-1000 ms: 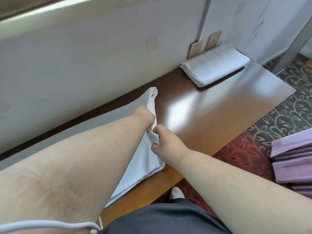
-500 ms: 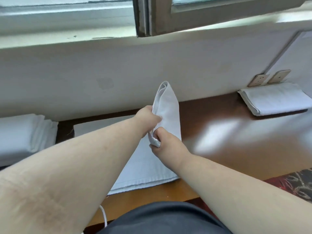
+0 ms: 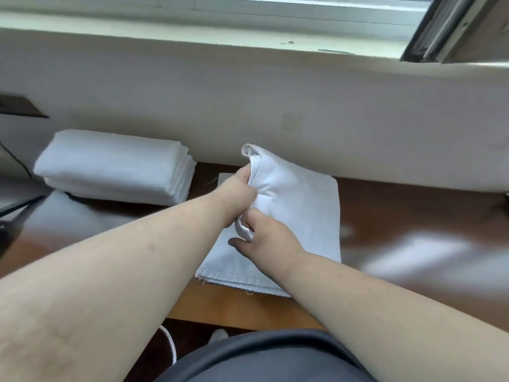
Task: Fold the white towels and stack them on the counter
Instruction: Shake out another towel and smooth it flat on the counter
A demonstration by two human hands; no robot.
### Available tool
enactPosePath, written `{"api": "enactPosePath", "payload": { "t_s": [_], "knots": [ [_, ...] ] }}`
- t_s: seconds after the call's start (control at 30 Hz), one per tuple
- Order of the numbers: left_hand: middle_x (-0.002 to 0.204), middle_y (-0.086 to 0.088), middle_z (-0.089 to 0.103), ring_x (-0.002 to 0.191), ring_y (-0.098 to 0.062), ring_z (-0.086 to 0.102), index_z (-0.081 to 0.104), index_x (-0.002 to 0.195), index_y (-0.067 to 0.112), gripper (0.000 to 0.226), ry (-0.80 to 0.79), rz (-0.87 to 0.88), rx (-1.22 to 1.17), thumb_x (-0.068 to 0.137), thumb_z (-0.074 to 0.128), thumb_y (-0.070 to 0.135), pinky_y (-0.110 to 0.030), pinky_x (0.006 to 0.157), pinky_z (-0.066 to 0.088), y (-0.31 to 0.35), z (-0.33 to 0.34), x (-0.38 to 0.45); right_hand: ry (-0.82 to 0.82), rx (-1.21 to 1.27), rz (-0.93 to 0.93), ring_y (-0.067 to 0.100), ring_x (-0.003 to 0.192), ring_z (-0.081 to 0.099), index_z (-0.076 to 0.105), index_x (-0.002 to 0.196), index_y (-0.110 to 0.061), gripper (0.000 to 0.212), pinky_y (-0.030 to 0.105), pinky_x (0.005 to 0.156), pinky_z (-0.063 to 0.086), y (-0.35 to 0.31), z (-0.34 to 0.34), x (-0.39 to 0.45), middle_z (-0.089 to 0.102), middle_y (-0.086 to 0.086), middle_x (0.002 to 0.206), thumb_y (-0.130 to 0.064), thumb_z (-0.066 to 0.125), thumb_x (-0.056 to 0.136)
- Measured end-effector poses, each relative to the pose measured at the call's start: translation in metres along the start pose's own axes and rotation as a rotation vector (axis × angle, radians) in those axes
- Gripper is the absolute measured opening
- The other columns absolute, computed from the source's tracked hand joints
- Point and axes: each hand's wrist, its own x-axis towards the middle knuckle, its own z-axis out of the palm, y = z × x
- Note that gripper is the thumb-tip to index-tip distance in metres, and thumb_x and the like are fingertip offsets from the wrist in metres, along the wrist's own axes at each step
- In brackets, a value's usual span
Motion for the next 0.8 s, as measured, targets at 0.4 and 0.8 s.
{"api": "enactPosePath", "payload": {
  "t_s": [0.4,0.8],
  "knots": [
    [0.119,-0.003,0.060,0.087,-0.019,0.061,0.014,0.148,0.056,0.085,0.047,-0.139,0.220,0.085,0.036,0.003,-0.035,0.083,0.052,-0.087,-0.052,0.042,-0.427,0.070,-0.007,0.017,0.112,0.058,0.051,0.137,-0.022,0.050,0.027,0.096,0.047,-0.023,0.078,0.029,0.058,-0.002,0.128,-0.019,0.060,0.088],
    [0.143,-0.009,0.045,0.106,-0.025,0.056,0.019,0.154,0.030,0.077,0.110,-0.194,0.164,0.091,0.057,0.009,-0.027,0.088,0.044,-0.113,-0.046,0.079,-0.200,-0.361,0.300,0.022,0.141,0.029,0.046,0.142,-0.031,0.050,0.038,0.114,0.031,0.082,0.029,0.022,0.033,-0.003,0.154,-0.038,0.051,0.093]
  ]
}}
